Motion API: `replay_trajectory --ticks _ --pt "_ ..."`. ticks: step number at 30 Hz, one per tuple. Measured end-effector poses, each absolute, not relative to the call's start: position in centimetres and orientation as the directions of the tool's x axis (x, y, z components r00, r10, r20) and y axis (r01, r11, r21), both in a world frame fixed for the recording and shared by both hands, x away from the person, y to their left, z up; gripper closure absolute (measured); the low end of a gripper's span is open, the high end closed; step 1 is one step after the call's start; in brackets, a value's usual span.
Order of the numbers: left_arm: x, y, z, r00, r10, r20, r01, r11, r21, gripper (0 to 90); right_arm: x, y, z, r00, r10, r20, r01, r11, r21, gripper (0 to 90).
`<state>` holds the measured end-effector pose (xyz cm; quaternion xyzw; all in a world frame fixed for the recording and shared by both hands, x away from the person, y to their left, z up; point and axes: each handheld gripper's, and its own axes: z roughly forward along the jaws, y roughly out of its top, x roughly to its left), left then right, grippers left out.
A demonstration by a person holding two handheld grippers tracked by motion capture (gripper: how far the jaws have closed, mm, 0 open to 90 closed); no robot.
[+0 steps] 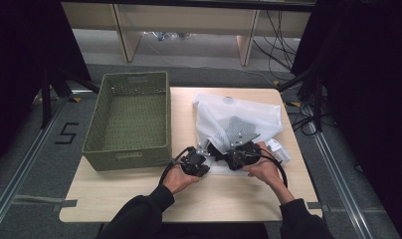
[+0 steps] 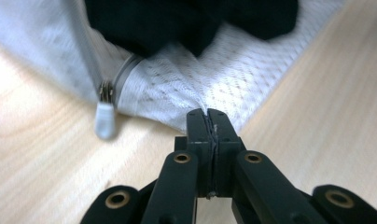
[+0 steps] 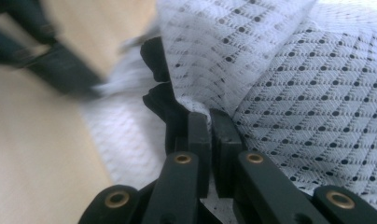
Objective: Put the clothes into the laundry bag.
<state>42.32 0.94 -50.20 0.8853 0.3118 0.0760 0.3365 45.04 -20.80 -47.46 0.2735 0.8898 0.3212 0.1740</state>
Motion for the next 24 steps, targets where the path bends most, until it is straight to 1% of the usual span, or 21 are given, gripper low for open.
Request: replay_trajectory --ticks 1,3,4,6,7,8,9,11,12,14,17,18,19,21,23,24 --pt "42.2 1.0 -50.3 0.788 0.611 -0.078 0.503 -0.566 0.653 88.6 45.4 -20.7 -47.5 -0.784 0.603 -0.146 0.375 0.648 0.663 89.1" --pt "42.1 1.2 -50.1 0.8 0.596 -0.07 0.496 -0.592 0.635 88.5 45.9 -20.7 -47.4 -0.767 0.62 -0.168 0.375 0.644 0.667 89.2" --pt "42.0 1.2 -50.2 0.795 0.602 -0.072 0.498 -0.581 0.644 88.6 46.2 -20.6 -47.3 -0.76 0.627 -0.172 0.376 0.64 0.67 89.2" --pt "41.9 1.5 -49.9 0.811 0.582 -0.058 0.481 -0.608 0.632 88.6 46.8 -20.8 -47.1 -0.754 0.632 -0.178 0.383 0.644 0.663 89.2" --pt "41.7 1.4 -50.0 0.795 0.601 -0.079 0.501 -0.578 0.644 88.6 47.1 -20.8 -47.1 -0.747 0.641 -0.177 0.387 0.636 0.667 89.2" --pt "41.7 1.7 -49.8 0.806 0.588 -0.072 0.489 -0.591 0.642 88.6 47.4 -20.9 -47.2 -0.743 0.644 -0.181 0.389 0.637 0.666 89.2" --pt "41.6 1.6 -49.8 0.805 0.587 -0.09 0.496 -0.581 0.646 88.6 47.7 -21.1 -47.2 -0.733 0.653 -0.19 0.39 0.633 0.669 89.2" --pt "41.5 2.0 -49.7 0.805 0.589 -0.074 0.49 -0.589 0.642 88.6 48.0 -21.4 -47.1 -0.735 0.654 -0.179 0.399 0.631 0.666 89.2" --pt "41.5 2.3 -49.7 0.817 0.572 -0.078 0.483 -0.603 0.635 88.6 48.1 -21.5 -47.0 -0.735 0.656 -0.172 0.403 0.627 0.667 89.2" --pt "41.1 2.4 -49.7 0.803 0.589 -0.093 0.498 -0.575 0.649 88.6 48.1 -21.6 -46.9 -0.743 0.645 -0.182 0.389 0.636 0.667 89.2" --pt "40.5 2.8 -49.4 0.812 0.579 -0.076 0.486 -0.596 0.639 88.6 47.9 -21.6 -46.7 -0.742 0.649 -0.168 0.395 0.626 0.673 89.2" --pt "40.3 2.9 -49.4 0.807 0.585 -0.085 0.495 -0.59 0.639 88.6 47.9 -21.6 -46.6 -0.746 0.644 -0.169 0.391 0.629 0.673 89.2" --pt "40.3 3.2 -49.3 0.818 0.571 -0.068 0.479 -0.61 0.632 88.6 47.9 -21.6 -46.7 -0.744 0.647 -0.166 0.393 0.625 0.674 89.2" --pt "40.1 3.4 -49.5 0.802 0.592 -0.083 0.497 -0.583 0.643 88.5 47.8 -21.3 -46.8 -0.746 0.645 -0.169 0.384 0.623 0.682 89.2" --pt "40.3 3.8 -49.3 0.827 0.558 -0.068 0.475 -0.628 0.616 88.0 47.6 -21.2 -46.5 -0.753 0.636 -0.167 0.381 0.629 0.677 89.2" --pt "40.3 3.9 -49.2 0.823 0.565 -0.061 0.476 -0.626 0.618 87.6 47.4 -21.2 -46.3 -0.758 0.629 -0.173 0.373 0.635 0.676 89.1"
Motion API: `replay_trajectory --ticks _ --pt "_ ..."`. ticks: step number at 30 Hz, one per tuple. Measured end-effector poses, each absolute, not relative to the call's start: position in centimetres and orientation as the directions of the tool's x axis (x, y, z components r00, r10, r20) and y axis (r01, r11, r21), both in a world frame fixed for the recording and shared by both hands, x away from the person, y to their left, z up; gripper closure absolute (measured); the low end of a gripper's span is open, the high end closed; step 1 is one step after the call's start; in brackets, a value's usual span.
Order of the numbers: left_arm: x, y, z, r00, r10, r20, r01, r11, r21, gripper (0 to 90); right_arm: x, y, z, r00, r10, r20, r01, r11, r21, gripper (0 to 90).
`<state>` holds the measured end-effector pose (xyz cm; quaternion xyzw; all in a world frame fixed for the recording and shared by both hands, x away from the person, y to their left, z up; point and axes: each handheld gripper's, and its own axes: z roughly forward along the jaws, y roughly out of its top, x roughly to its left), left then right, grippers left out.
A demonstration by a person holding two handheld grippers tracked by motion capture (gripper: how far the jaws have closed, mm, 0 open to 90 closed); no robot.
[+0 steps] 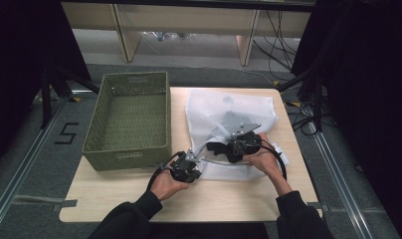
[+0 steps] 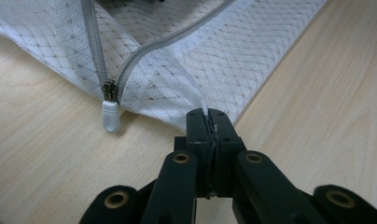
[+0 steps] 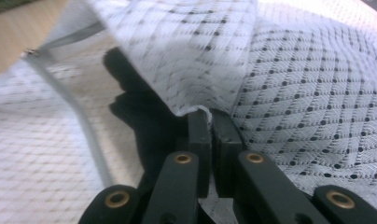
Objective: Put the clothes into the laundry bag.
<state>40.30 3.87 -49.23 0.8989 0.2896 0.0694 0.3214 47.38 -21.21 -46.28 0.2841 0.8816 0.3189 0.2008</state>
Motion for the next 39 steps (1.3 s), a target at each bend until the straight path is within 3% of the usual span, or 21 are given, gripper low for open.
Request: replay_trajectory --ticks 11,19,24,28,33,39 --pt "40.0 3.3 -47.4 0.8 0.594 -0.088 0.455 -0.504 0.734 72.3 44.4 -21.7 -43.3 -0.813 0.56 -0.162 0.297 0.637 0.712 89.3" --pt "42.2 0.4 -48.6 0.771 0.615 -0.166 0.512 -0.444 0.735 82.8 43.1 -22.1 -42.9 -0.816 0.556 -0.161 0.284 0.627 0.725 89.3" --pt "44.6 -2.2 -49.7 0.747 0.64 -0.181 0.533 -0.412 0.739 86.8 42.8 -22.3 -42.8 -0.826 0.546 -0.14 0.294 0.63 0.718 89.3" --pt "46.3 -2.9 -50.4 0.717 0.683 -0.142 0.54 -0.415 0.732 89.0 42.3 -22.5 -42.9 -0.829 0.544 -0.135 0.295 0.628 0.721 89.3" --pt "47.1 -3.2 -50.3 0.674 0.726 -0.136 0.541 -0.36 0.761 89.4 41.9 -22.5 -43.5 -0.85 0.514 -0.116 0.295 0.646 0.704 89.3" --pt "46.5 -2.3 -50.3 0.689 0.713 -0.129 0.548 -0.396 0.737 86.6 41.8 -21.8 -45.8 -0.857 0.509 -0.077 0.336 0.666 0.666 89.3"
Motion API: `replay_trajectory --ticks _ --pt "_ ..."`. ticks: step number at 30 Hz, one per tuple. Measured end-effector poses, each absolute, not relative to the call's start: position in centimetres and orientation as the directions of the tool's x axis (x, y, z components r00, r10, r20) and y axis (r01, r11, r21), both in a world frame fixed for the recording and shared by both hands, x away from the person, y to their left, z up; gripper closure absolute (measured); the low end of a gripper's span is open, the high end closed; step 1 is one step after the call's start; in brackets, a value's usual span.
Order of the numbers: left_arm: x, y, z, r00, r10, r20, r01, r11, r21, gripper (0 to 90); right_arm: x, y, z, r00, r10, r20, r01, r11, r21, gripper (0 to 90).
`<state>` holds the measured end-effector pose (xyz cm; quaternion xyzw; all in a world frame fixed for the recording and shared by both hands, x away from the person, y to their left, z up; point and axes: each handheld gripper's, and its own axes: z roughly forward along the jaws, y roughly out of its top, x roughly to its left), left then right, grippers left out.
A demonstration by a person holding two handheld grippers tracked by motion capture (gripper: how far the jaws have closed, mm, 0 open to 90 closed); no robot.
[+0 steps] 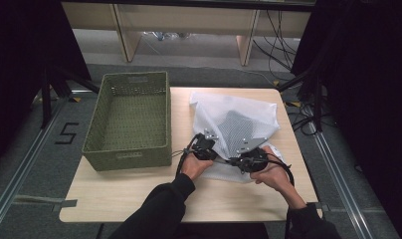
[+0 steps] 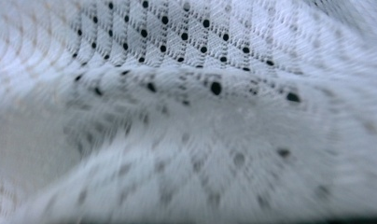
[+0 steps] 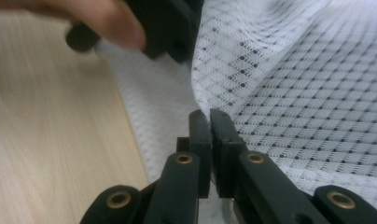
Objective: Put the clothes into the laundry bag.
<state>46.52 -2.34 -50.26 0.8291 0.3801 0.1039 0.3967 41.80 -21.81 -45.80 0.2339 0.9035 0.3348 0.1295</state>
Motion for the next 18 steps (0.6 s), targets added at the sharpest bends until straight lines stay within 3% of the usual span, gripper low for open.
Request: replay_trajectory --ticks 10,18 --pt "43.4 2.1 -48.0 0.732 0.669 -0.131 0.535 -0.445 0.718 80.3 42.2 -21.4 -47.7 -0.864 0.498 -0.076 0.359 0.714 0.602 89.3" --pt "42.2 2.5 -47.8 0.759 0.638 -0.13 0.516 -0.467 0.718 78.8 42.5 -21.2 -48.7 -0.864 0.495 -0.091 0.367 0.743 0.561 89.2"
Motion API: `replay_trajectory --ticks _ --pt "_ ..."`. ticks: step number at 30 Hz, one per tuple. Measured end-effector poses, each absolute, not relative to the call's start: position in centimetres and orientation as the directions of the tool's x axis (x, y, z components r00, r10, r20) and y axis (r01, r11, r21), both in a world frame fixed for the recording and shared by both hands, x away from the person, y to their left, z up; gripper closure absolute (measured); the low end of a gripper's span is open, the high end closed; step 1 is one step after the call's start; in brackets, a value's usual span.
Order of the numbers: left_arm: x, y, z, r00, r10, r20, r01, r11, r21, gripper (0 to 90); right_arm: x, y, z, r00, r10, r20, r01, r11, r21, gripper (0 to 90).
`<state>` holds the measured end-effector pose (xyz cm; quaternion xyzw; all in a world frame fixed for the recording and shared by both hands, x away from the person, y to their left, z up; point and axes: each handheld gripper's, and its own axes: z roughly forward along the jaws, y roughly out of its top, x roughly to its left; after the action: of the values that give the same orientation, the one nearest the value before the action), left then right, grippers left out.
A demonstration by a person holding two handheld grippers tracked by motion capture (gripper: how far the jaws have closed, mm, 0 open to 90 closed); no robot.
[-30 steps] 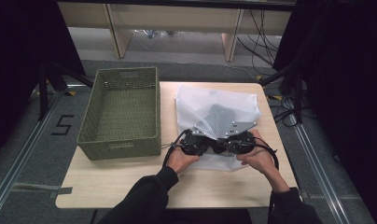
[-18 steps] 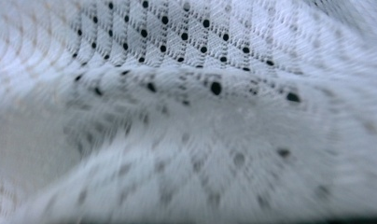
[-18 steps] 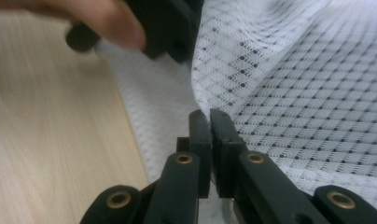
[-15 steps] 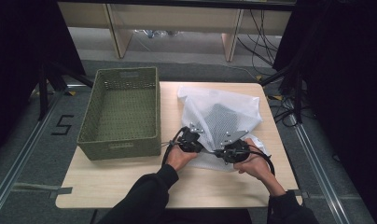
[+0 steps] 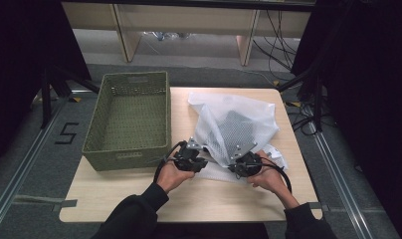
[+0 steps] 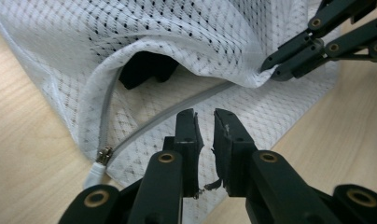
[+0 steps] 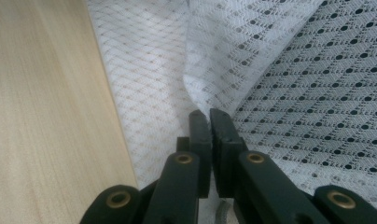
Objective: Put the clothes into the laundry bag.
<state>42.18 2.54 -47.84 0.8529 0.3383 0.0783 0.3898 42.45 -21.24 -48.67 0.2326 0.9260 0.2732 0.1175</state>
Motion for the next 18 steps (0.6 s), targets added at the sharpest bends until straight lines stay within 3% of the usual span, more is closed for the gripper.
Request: replay_trajectory --ticks 13,18 --pt "41.5 3.5 -48.2 0.766 0.626 -0.149 0.525 -0.474 0.707 68.4 42.3 -21.3 -48.4 -0.858 0.507 -0.082 0.375 0.729 0.572 88.3" --pt "40.7 4.3 -48.0 0.762 0.629 -0.154 0.534 -0.476 0.699 60.7 42.1 -21.3 -47.7 -0.843 0.528 -0.102 0.365 0.7 0.614 81.4"
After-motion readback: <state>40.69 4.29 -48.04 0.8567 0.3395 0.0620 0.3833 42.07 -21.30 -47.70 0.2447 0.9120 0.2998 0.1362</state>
